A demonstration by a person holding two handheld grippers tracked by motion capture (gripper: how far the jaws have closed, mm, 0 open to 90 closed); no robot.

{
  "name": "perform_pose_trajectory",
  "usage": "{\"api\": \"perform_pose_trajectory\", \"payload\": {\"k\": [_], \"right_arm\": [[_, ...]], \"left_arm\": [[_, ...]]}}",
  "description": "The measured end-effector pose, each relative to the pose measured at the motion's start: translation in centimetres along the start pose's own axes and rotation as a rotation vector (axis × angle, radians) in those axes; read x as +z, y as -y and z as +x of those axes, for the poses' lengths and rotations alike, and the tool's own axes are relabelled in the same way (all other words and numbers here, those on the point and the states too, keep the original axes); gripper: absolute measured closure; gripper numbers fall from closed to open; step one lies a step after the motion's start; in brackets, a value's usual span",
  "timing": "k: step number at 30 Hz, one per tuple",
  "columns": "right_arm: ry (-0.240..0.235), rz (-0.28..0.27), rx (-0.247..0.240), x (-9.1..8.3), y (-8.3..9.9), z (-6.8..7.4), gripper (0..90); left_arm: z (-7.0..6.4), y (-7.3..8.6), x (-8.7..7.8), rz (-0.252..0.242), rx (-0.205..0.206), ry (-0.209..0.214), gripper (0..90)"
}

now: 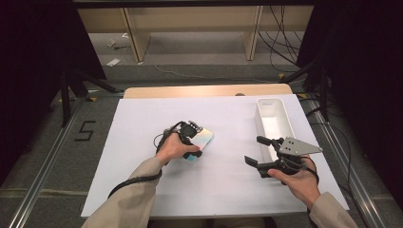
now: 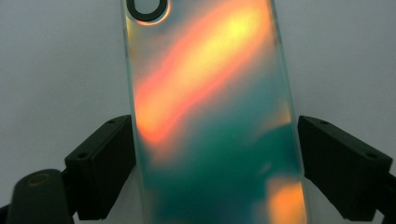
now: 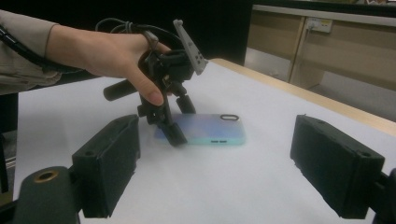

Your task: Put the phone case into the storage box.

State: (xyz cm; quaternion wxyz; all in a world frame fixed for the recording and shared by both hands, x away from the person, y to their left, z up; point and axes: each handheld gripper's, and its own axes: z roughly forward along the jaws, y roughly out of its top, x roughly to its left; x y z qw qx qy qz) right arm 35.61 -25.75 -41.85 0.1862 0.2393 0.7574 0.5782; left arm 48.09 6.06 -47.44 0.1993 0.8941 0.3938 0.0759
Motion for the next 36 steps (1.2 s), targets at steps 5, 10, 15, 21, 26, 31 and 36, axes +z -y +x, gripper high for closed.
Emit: {"api": "perform_pose_trajectory", "payload": {"k": [5, 10, 15, 21, 26, 31, 36], "right_arm": [[0.000, 0.001, -0.001, -0.01, -0.01, 0.02, 16.8], [-0.003, 0.000, -0.006, 0.05, -0.03, 0.09, 16.7], [-0.002, -0.001, -0.005, 0.05, -0.01, 0.08, 16.7], [0.000, -0.002, -0.005, 0.02, -0.03, 0.08, 16.7], [-0.001, -0.002, -0.006, 0.03, -0.04, 0.08, 16.7], [-0.001, -0.003, -0.006, 0.04, -0.03, 0.09, 16.7], [-0.002, -0.001, -0.006, 0.05, -0.01, 0.08, 16.7]], "left_arm": [[-0.13, 0.16, 0.03, -0.017, -0.014, -0.006, 13.6], [-0.07, 0.20, 0.00, -0.015, -0.011, -0.006, 13.8], [-0.11, 0.29, -0.02, -0.023, -0.015, -0.007, 14.5], [-0.20, 0.32, -0.05, -0.024, -0.023, -0.007, 15.6], [-0.23, 0.37, -0.07, -0.027, -0.026, -0.008, 16.2], [-0.30, 0.42, -0.08, -0.032, -0.033, -0.011, 16.6], [-0.34, 0.44, -0.09, -0.034, -0.038, -0.013, 16.8]]}}
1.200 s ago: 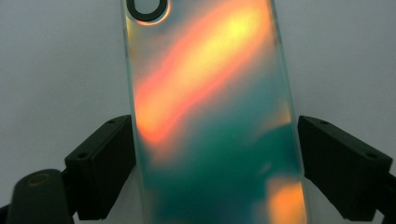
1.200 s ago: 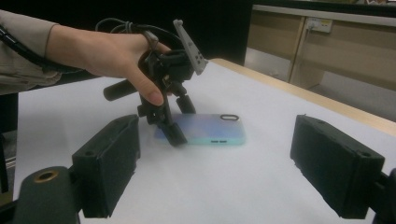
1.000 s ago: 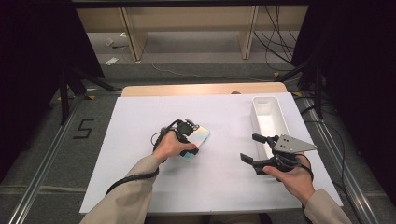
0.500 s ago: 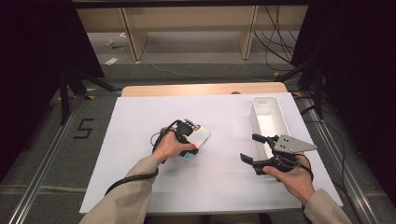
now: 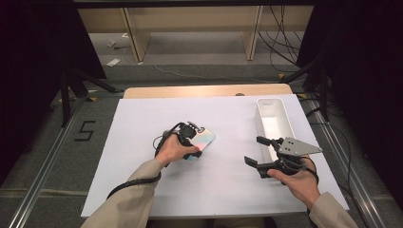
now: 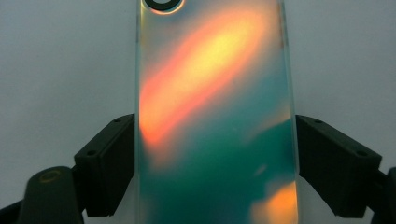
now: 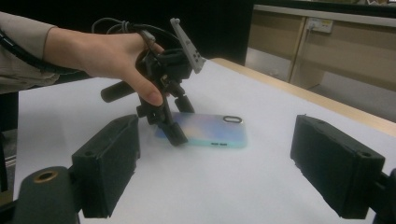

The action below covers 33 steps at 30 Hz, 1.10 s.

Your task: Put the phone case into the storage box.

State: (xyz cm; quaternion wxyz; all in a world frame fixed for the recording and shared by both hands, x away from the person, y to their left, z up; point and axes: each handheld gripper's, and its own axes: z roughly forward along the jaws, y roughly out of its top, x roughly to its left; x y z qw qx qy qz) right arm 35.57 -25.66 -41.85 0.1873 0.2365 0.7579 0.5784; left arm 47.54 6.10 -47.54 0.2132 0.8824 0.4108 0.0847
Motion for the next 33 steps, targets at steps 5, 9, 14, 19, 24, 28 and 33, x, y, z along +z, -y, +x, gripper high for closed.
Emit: {"api": "perform_pose_trajectory", "payload": {"k": [5, 9, 14, 19, 24, 28, 33], "right_arm": [[0.001, -0.002, 0.001, 0.0, 0.0, 0.0, 16.7], [0.003, -0.001, 0.001, 0.0, 0.0, 0.0, 16.5], [0.007, 0.001, 0.003, 0.0, 0.0, 0.0, 16.5], [0.008, 0.001, 0.003, 0.0, 0.0, 0.0, 16.4], [0.018, 0.001, 0.006, 0.0, 0.0, -0.1, 16.0], [0.025, 0.000, 0.009, 0.0, 0.0, -0.1, 15.8], [0.031, -0.003, 0.012, 0.0, 0.0, 0.0, 15.4]], "left_arm": [[0.0, 0.1, 0.0, -0.005, 0.003, -0.002, 17.0], [0.0, 0.3, -0.1, -0.019, 0.002, -0.002, 17.1], [0.0, 0.5, -0.1, -0.039, 0.000, -0.001, 17.1], [0.1, 0.9, -0.2, -0.070, -0.006, 0.003, 17.1], [-0.2, 1.4, -0.5, -0.109, -0.004, 0.011, 17.1], [-0.2, 1.8, -1.1, -0.158, 0.001, 0.014, 17.1], [-0.1, 2.6, -2.5, -0.221, 0.007, 0.007, 17.0]]}}
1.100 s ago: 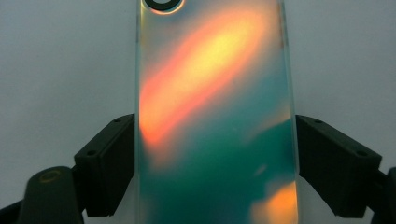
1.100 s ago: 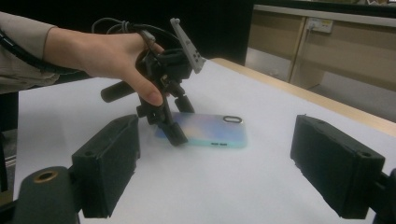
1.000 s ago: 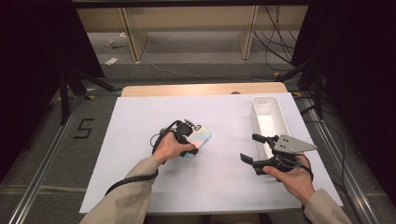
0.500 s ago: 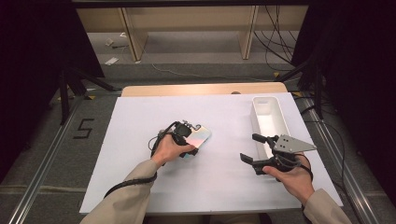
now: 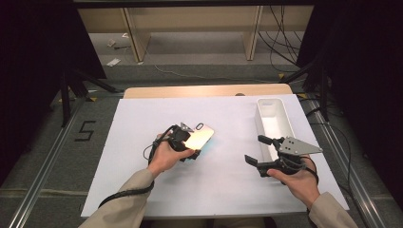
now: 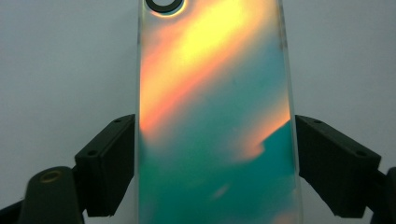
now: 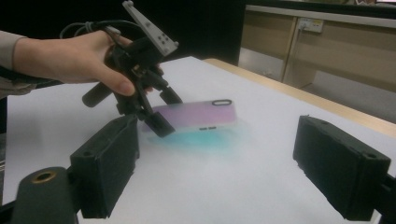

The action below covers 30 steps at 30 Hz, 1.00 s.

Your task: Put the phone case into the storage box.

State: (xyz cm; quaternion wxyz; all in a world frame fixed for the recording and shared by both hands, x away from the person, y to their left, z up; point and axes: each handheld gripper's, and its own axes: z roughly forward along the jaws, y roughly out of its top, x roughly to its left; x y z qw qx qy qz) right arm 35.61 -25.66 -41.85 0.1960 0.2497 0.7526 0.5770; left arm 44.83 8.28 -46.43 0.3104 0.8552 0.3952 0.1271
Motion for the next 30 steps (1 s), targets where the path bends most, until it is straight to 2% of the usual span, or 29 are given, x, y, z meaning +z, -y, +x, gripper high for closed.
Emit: {"api": "perform_pose_trajectory", "payload": {"k": [8, 14, 25, 30], "right_arm": [[0.011, 0.000, -0.001, 0.2, -0.1, 0.0, 14.9], [0.012, -0.002, 0.018, 0.5, -0.1, 0.1, 14.1], [0.023, 0.000, 0.031, 1.0, -0.5, 0.1, 12.5], [0.027, -0.010, 0.047, 1.5, -0.8, 0.0, 12.4]], "left_arm": [[0.2, 1.1, -2.1, -0.081, -0.002, 0.007, 17.0], [0.0, 1.6, -3.4, -0.145, 0.008, -0.003, 16.9], [-0.9, 3.0, -5.3, -0.208, 0.039, 0.001, 16.9], [-1.0, 3.6, -6.0, -0.240, 0.032, 0.015, 16.9]]}}
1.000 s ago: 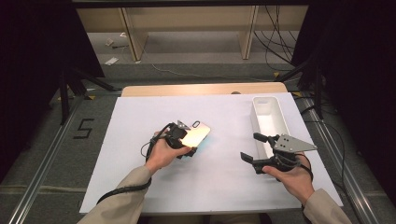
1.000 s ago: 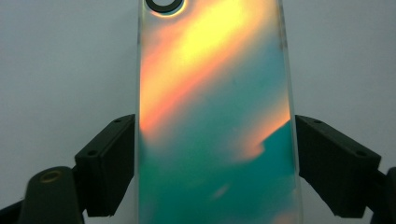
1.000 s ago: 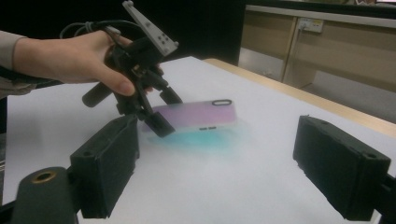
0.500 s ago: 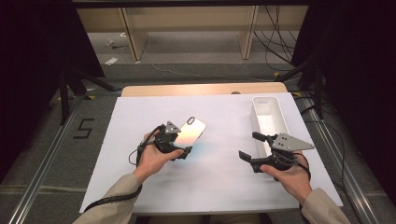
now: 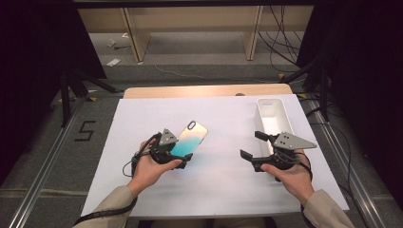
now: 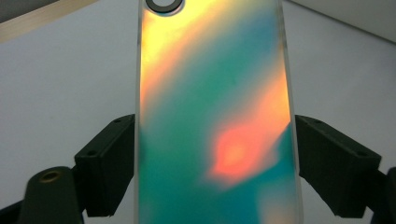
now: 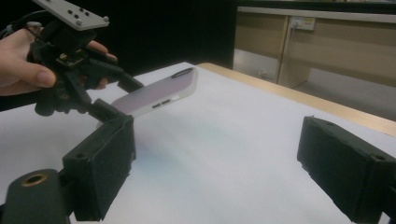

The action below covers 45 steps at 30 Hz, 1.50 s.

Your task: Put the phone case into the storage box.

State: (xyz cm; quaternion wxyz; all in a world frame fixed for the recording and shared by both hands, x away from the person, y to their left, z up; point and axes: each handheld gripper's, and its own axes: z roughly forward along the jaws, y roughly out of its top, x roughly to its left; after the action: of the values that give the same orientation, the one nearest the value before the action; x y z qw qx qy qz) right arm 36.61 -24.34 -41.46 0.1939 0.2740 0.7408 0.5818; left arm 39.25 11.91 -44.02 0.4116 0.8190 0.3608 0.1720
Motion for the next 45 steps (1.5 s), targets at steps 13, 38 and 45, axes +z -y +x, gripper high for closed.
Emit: {"api": "perform_pose_trajectory", "payload": {"k": [13, 38, 45], "right_arm": [[-0.021, -0.001, 0.025, 2.9, -0.8, 0.8, 11.9], [-0.049, -0.025, 0.060, 7.0, -2.0, 1.3, 12.0], [-0.066, -0.021, 0.067, 8.2, -2.3, 1.8, 12.1]], "left_arm": [[-0.3, 0.6, -1.3, -0.037, 0.016, 0.004, 16.9], [-2.7, 0.4, -1.2, -0.074, 0.071, 0.056, 16.9], [-3.5, 0.3, -1.1, -0.076, 0.086, 0.070, 16.9]]}}
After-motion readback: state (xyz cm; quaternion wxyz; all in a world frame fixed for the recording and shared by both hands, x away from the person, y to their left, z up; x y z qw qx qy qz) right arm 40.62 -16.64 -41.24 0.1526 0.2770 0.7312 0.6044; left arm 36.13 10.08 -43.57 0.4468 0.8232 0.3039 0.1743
